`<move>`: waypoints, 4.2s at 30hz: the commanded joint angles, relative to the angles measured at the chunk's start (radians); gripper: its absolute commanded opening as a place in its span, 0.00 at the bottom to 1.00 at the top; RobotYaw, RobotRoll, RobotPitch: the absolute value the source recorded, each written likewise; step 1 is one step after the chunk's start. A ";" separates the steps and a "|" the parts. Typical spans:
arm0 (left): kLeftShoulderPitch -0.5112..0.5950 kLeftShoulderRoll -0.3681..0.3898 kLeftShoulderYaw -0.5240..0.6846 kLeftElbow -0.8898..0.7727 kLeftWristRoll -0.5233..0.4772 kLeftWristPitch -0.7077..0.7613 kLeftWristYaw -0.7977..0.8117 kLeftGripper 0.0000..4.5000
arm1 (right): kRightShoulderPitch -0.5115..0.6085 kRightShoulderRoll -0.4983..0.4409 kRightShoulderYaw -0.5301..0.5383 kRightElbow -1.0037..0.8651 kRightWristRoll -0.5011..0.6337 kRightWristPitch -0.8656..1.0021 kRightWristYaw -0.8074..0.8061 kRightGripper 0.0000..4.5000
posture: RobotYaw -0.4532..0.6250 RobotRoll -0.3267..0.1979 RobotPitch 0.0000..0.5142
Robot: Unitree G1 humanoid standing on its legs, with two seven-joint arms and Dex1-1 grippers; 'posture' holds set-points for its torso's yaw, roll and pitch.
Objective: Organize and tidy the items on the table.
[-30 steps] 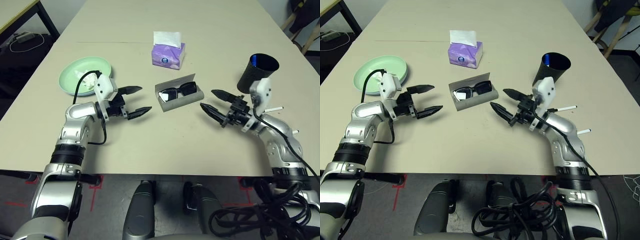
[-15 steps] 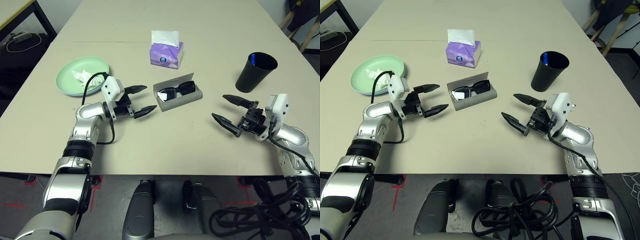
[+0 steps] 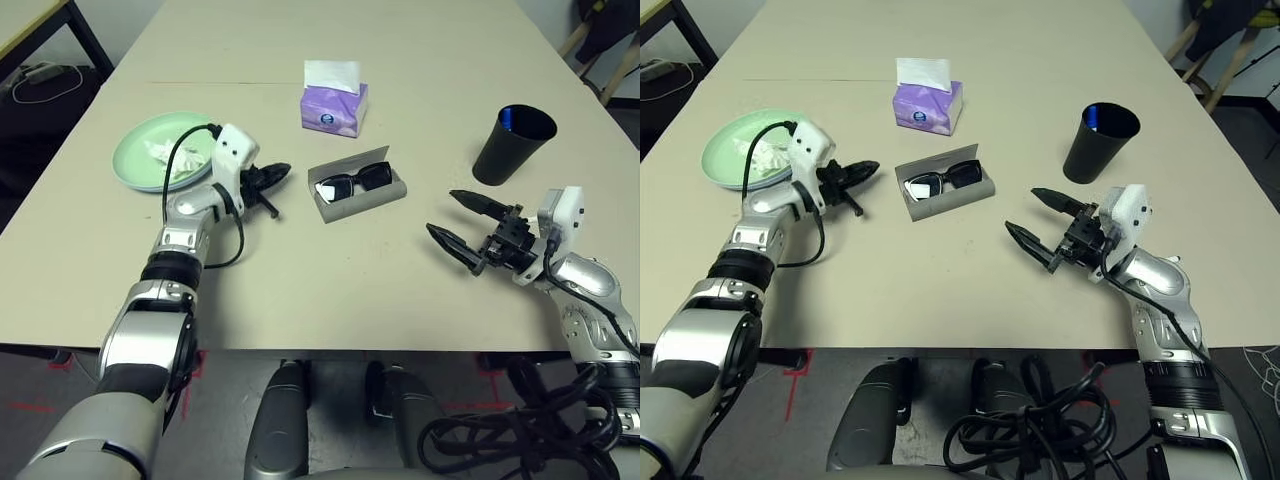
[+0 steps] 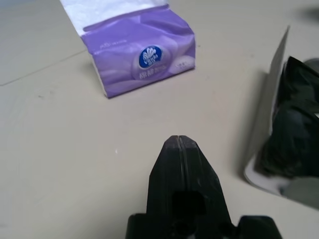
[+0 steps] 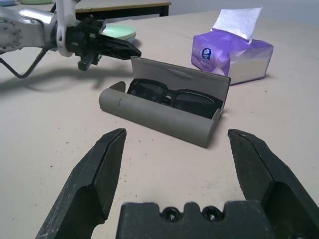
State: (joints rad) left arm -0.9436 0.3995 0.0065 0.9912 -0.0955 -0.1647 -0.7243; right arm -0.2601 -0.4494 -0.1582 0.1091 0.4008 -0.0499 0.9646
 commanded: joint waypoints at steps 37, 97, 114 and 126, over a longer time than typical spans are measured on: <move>0.124 -0.094 -0.083 -0.182 -0.016 0.070 -0.387 0.00 | -0.017 0.026 0.018 0.010 0.019 -0.025 -0.035 1.00 | 0.50 0.62 0.36; 0.358 -0.045 -0.197 -0.717 -0.181 0.188 -0.525 0.99 | -0.544 -0.629 0.562 0.524 -0.625 -0.469 0.647 1.00 | 0.49 0.62 0.35; 0.373 -0.040 -0.187 -0.731 -0.179 0.168 -0.512 1.00 | -0.552 -0.578 0.578 0.551 -0.710 -0.512 0.612 0.92 | 0.50 0.62 0.36; 0.367 -0.037 -0.187 -0.725 -0.177 0.168 -0.514 1.00 | -0.551 -0.571 0.566 0.519 -0.675 -0.473 0.648 0.07 | 0.50 0.62 0.34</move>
State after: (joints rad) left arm -0.5821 0.3592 -0.1763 0.2642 -0.2723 0.0065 -1.2377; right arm -0.8185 -1.0194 0.4115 0.6358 -0.2891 -0.5325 1.5980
